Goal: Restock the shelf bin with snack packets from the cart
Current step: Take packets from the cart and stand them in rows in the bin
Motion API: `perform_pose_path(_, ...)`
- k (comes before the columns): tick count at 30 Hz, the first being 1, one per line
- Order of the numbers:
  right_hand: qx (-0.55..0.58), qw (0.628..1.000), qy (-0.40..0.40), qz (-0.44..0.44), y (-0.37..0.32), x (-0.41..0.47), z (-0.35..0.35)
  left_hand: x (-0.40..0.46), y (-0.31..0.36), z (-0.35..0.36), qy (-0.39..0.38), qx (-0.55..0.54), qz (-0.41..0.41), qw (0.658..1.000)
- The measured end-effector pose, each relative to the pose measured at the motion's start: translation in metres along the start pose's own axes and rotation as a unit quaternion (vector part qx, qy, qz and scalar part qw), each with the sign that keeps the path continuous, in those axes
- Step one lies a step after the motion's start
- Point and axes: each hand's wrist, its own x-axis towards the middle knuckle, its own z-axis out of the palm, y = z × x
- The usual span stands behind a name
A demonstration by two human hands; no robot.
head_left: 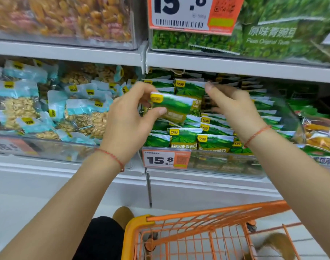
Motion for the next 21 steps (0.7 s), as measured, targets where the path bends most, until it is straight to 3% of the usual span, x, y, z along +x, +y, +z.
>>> perform_pose_path(3, 0.044, 0.998, 0.040, -0.023, -0.003, -0.014, -0.006, 0.018, 0.016, 0.021, -0.021, -0.048, -0.058, 0.997)
perform_pose_path(6, 0.017, 0.999, -0.014, -0.032, 0.001, -0.018, -0.002, 0.023, 0.019, 0.043, 0.006, -0.061, -0.092, 0.994)
perform_pose_path(8, 0.005, 1.000, -0.010, -0.014, 0.006, -0.012, 0.000, 0.020, 0.020, 0.048, 0.010, -0.047, -0.082, 0.995)
perform_pose_path(10, 0.006, 1.000, -0.003, -0.009, 0.007, -0.007, 0.001, 0.019, 0.013, 0.043, 0.020, 0.009, -0.047, 0.999)
perform_pose_path(12, -0.001, 1.000, 0.003, -0.015, 0.007, -0.002, 0.001, 0.019, 0.003, 0.032, 0.021, 0.132, -0.020, 0.991)
perform_pose_path(14, -0.029, 0.999, 0.019, -0.027, 0.008, 0.000, 0.002, 0.019, -0.007, 0.021, -0.019, 0.213, -0.022, 0.977)
perform_pose_path(17, -0.074, 0.994, 0.049, -0.059, 0.008, 0.000, 0.008, 0.021, -0.012, 0.012, -0.081, 0.266, -0.016, 0.960)
perform_pose_path(21, -0.188, 0.976, 0.050, -0.093, 0.001, -0.002, 0.012, 0.031, -0.017, 0.002, -0.090, 0.294, 0.009, 0.952)
